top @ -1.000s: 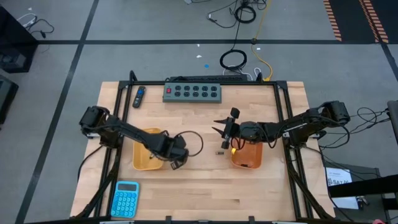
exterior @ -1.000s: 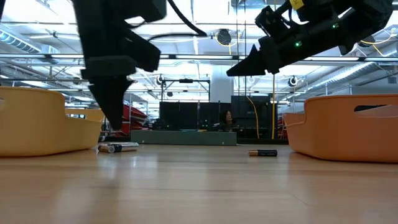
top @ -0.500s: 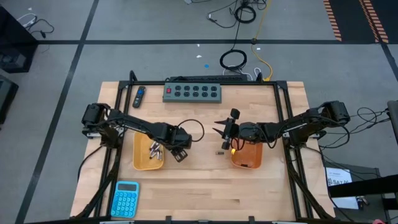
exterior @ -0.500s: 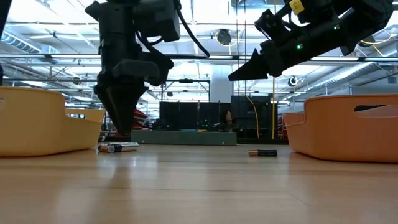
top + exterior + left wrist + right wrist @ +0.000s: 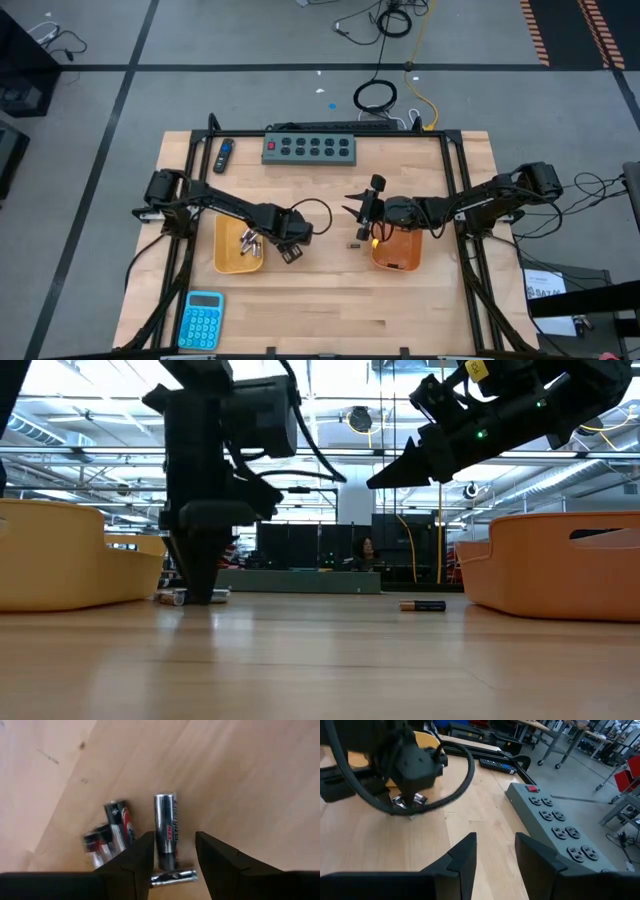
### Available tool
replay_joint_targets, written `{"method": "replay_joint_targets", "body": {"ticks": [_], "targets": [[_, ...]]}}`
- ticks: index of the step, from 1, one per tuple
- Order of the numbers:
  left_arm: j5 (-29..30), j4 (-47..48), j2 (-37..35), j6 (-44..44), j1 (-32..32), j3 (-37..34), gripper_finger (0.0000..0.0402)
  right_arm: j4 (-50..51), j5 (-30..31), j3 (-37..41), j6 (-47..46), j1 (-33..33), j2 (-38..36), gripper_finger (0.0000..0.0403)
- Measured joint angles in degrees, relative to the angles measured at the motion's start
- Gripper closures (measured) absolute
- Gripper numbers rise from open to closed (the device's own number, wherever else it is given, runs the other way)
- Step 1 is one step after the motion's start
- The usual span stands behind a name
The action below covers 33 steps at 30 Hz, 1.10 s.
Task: Sort batteries
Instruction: Put the silver battery into the yellow bin
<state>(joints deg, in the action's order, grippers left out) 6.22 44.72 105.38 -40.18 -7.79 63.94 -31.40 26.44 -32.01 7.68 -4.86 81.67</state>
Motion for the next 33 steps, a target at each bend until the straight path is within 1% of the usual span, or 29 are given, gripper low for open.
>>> {"method": "replay_joint_targets", "body": {"ticks": [13,18,26,30,33], "targets": [[-0.45,-0.82,-0.41,0.89,-0.19,0.49,0.0247,0.00,0.00,0.00,0.09,0.02,0.00,0.0277],[-1.88,-0.69,-0.41,2.15,-0.22,0.50,0.0247,0.00,-0.01,0.00,0.07,0.02,0.00,0.0277],[-2.75,-0.37,0.39,7.06,-0.22,0.35,0.0247,-0.04,-1.14,0.00,0.07,0.00,0.00,0.0277],[-3.02,-1.23,1.51,12.00,-0.09,0.45,0.0247,0.00,-1.14,0.00,0.07,0.00,0.02,0.0277],[-3.22,-1.12,2.20,12.45,0.18,0.57,0.0250,0.07,-1.14,0.00,0.05,0.00,0.02,0.0277]]}}
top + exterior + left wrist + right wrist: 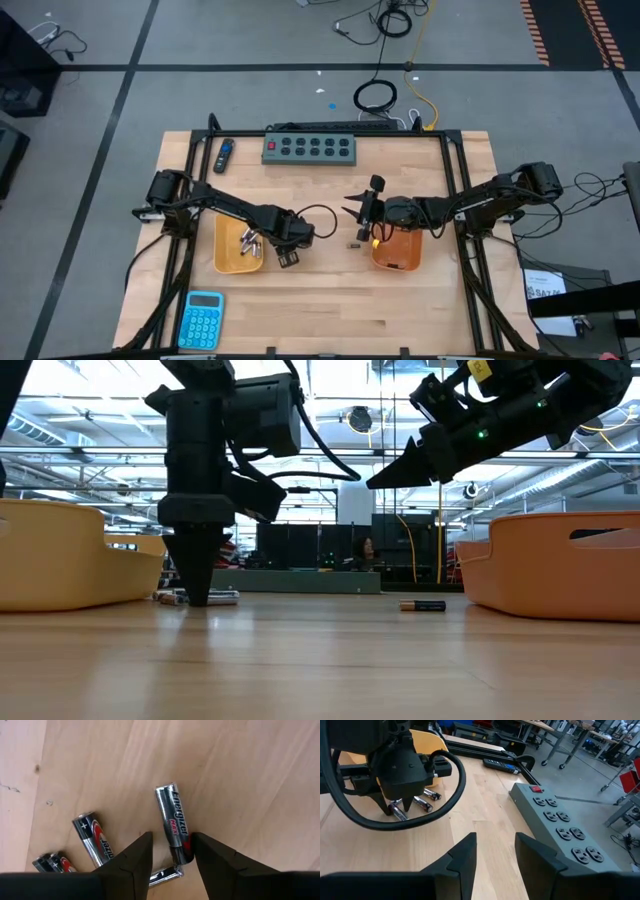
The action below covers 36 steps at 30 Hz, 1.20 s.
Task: Sort batteries
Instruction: Put the silver battery into the yellow bin
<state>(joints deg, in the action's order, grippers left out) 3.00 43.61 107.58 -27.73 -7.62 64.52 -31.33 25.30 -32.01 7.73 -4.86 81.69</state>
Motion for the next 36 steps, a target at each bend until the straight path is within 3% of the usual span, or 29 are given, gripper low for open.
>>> {"method": "replay_joint_targets", "body": {"ticks": [3,8,25,32,36], "targets": [[-0.06,0.23,0.43,0.10,-0.02,-0.01,0.0276,0.17,0.02,0.00,0.01,0.01,0.00,0.0277],[-0.08,0.43,0.47,2.02,-0.08,-0.05,0.0356,0.24,0.02,0.00,0.00,0.02,0.00,0.0277],[4.81,1.74,-2.24,3.20,-1.45,2.95,0.0356,1.24,-0.13,0.00,-0.79,0.04,0.00,0.0277],[5.27,11.70,-9.12,0.60,-2.98,3.99,0.0356,1.97,0.11,0.00,-0.16,0.42,0.00,0.0277],[0.47,20.86,-13.49,-4.79,-4.75,2.83,0.0356,2.80,0.13,0.00,-0.56,0.42,0.00,0.0277]]}}
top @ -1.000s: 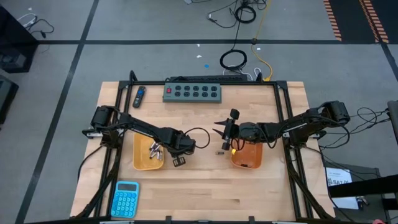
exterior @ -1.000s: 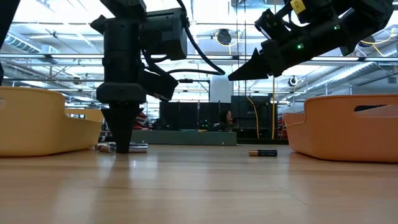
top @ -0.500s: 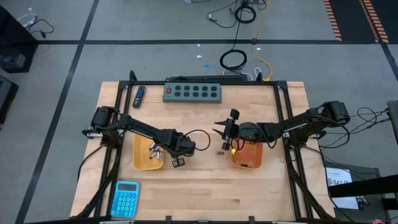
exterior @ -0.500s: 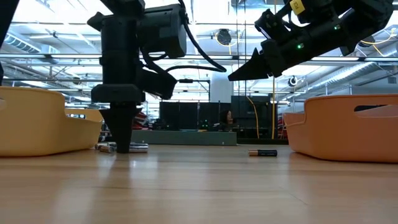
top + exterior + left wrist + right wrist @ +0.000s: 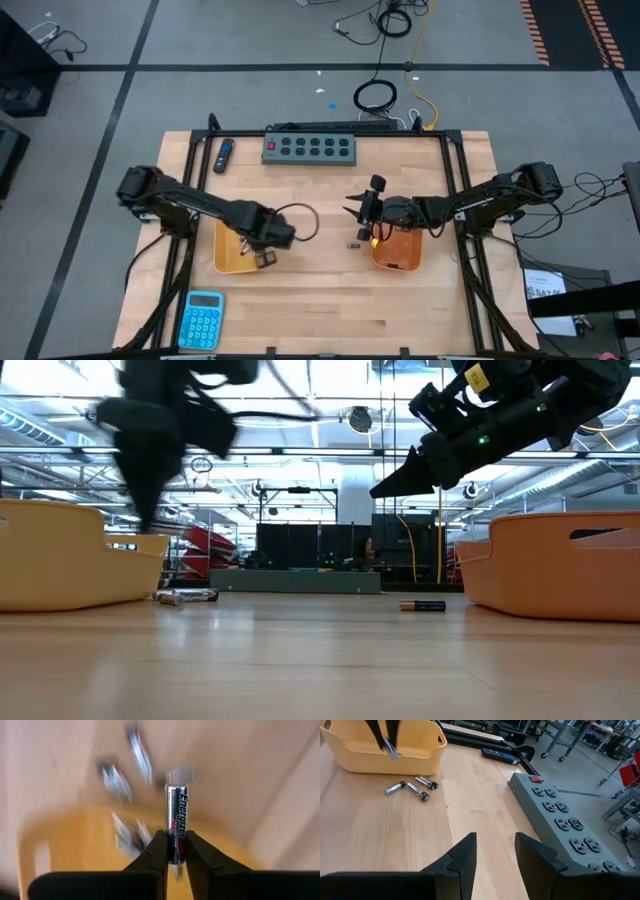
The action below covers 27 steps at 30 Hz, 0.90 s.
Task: Sort batteries
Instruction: Put the silver battery into the yellow bin, then put the white battery into the yellow bin
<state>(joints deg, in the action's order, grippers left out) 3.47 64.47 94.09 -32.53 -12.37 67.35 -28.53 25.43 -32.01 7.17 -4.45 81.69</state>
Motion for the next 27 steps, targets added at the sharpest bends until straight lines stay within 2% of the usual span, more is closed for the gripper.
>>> {"method": "replay_joint_targets", "body": {"ticks": [5,10,14,24,27], "targets": [[-4.07,1.56,-3.79,-5.79,-4.18,-5.96,0.0356,0.13,-0.02,0.00,-0.49,-0.02,0.00,0.0277],[-1.34,-0.36,-3.40,-9.42,-6.24,-11.81,0.0353,0.13,-0.11,0.00,-0.49,-0.19,0.00,0.0277],[-1.04,-4.39,-3.31,-11.84,-6.60,-14.98,0.0325,0.11,-0.22,0.00,-0.49,-0.59,0.00,0.0277],[0.02,-1.51,-3.31,-12.30,-6.57,-14.48,0.0242,0.38,-0.28,0.00,-0.22,-0.92,0.00,0.0277],[4.80,3.88,-3.31,-11.97,-6.51,-10.56,0.0233,0.94,-0.28,0.00,-0.40,-0.92,0.00,0.0277]]}}
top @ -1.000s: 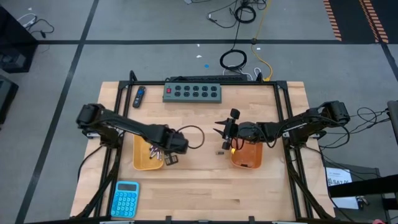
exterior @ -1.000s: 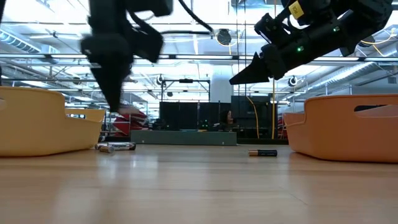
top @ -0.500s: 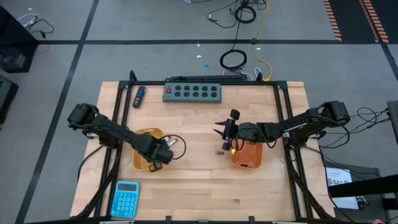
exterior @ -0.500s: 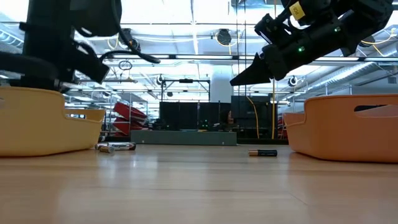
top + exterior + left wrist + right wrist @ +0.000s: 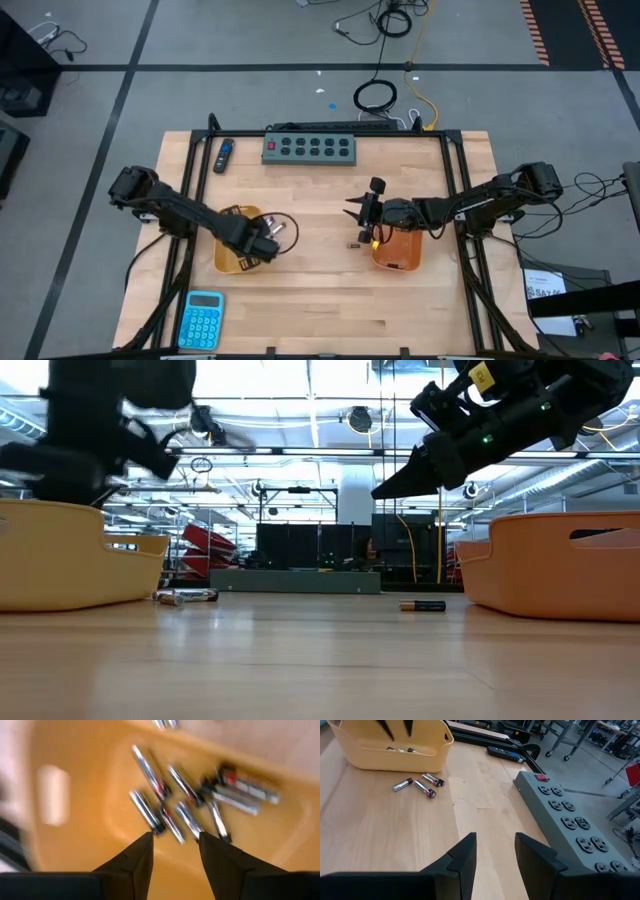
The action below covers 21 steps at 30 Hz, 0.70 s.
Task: Sort batteries
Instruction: Put the white battery into the yellow bin
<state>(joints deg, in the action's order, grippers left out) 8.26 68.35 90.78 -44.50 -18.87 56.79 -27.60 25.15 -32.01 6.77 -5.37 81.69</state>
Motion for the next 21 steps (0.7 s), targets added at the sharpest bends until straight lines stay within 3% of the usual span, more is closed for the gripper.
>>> {"method": "replay_joint_targets", "body": {"ticks": [6,12,21], "targets": [[6.90,0.32,-0.04,4.03,0.91,7.12,0.0232,0.09,0.02,0.00,-1.84,0.00,0.00,0.0277],[6.71,-9.40,0.09,11.83,5.02,8.30,0.0232,0.12,0.02,0.00,-3.13,-0.24,0.00,0.0277],[5.15,-14.58,6.31,19.45,11.55,8.34,0.0231,0.34,0.07,0.00,-3.13,-1.88,-0.02,0.0277]]}}
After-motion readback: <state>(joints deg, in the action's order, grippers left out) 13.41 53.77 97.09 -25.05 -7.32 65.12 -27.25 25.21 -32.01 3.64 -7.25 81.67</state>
